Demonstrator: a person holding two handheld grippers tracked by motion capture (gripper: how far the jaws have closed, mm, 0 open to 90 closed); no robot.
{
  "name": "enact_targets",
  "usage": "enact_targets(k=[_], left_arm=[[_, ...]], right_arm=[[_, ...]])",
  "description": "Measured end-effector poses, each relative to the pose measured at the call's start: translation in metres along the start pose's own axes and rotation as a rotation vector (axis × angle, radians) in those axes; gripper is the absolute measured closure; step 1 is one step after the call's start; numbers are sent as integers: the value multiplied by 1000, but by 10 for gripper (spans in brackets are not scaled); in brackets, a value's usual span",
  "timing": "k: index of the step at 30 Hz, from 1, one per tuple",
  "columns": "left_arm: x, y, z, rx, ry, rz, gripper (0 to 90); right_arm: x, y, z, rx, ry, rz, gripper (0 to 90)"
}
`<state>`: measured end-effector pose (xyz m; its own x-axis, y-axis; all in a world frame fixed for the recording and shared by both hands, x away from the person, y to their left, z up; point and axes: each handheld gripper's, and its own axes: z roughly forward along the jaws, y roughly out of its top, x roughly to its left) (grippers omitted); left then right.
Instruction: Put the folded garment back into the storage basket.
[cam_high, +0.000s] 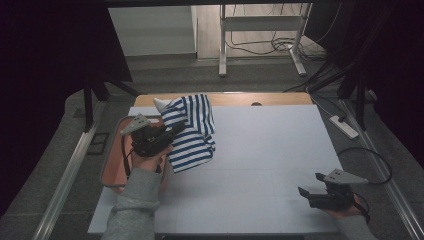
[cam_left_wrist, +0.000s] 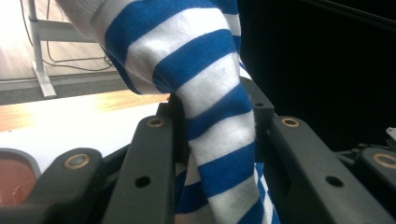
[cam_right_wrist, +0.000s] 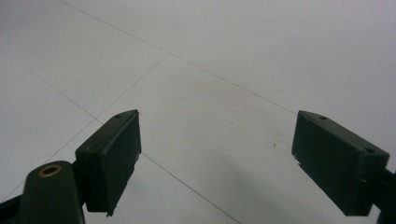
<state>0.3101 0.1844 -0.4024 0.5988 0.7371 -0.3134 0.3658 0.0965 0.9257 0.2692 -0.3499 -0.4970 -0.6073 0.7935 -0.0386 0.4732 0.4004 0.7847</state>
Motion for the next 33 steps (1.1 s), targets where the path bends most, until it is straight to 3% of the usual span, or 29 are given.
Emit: enact_targets(k=[23, 33], left_arm=[[14, 4, -18, -41, 46, -23, 706], [18, 4, -23, -38, 69, -15, 706]], right_arm=[[0, 0, 0, 4, -1, 1, 166], [0, 0, 0, 4, -1, 3, 166]])
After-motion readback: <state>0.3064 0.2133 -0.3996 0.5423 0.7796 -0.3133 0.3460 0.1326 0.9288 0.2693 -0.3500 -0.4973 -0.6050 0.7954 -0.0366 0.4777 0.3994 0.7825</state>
